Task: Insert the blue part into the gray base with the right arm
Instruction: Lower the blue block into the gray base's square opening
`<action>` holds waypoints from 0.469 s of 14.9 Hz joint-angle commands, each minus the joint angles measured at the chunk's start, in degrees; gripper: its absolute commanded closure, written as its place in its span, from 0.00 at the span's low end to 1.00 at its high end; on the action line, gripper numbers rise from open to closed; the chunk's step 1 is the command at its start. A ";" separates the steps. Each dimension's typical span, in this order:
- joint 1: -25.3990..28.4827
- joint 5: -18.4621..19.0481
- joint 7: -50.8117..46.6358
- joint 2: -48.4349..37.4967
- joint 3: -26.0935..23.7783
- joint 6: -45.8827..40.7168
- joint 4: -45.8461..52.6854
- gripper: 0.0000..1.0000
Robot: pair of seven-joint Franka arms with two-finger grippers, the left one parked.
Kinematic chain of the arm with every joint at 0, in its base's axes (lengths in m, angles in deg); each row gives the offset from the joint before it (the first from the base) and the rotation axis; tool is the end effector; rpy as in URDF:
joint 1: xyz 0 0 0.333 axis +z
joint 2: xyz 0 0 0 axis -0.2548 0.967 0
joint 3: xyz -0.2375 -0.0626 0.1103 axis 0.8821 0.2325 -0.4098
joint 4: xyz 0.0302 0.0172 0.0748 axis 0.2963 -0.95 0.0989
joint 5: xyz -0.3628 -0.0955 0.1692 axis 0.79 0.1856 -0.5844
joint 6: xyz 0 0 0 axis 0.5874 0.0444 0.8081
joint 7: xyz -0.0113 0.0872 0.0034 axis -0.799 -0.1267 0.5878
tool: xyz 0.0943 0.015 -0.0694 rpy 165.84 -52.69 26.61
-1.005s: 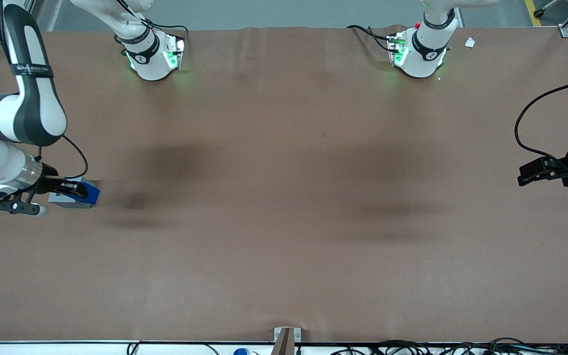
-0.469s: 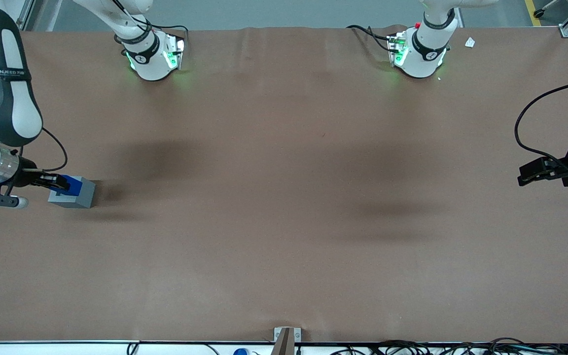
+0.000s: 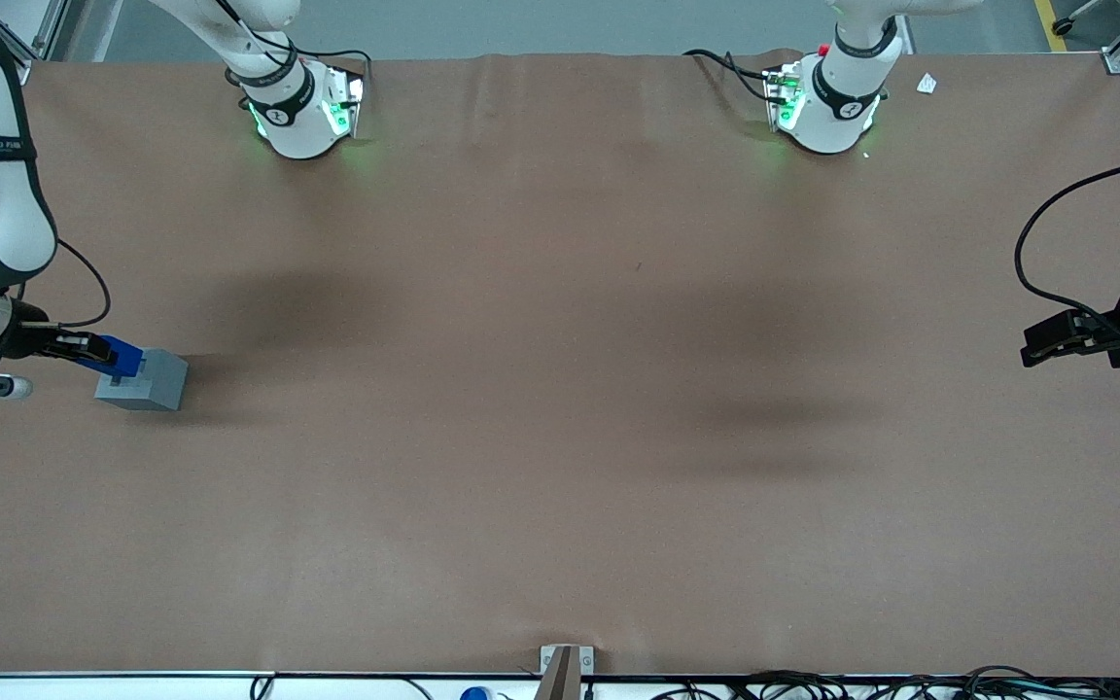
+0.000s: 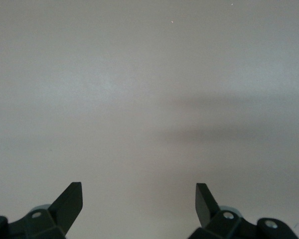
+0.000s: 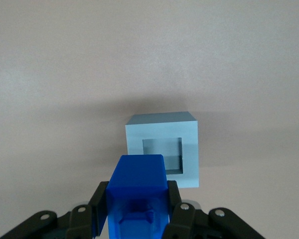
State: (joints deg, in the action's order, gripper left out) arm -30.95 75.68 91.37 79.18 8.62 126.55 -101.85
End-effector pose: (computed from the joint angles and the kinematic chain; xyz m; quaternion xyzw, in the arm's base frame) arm 0.5643 -0.1876 0.2766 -0.9985 0.0440 0.0281 0.0190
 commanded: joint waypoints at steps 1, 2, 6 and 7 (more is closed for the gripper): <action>-1.74 0.25 2.36 -1.41 -0.90 2.71 -1.82 0.82; -1.83 0.33 2.88 -1.33 -0.81 3.07 -1.73 0.82; -2.54 0.77 4.29 -0.80 -0.81 3.07 -1.64 0.82; -2.54 1.12 4.30 -0.54 -0.81 3.07 -1.64 0.82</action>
State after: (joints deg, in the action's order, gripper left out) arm -32.23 75.94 94.56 79.26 8.62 128.71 -102.12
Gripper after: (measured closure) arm 0.489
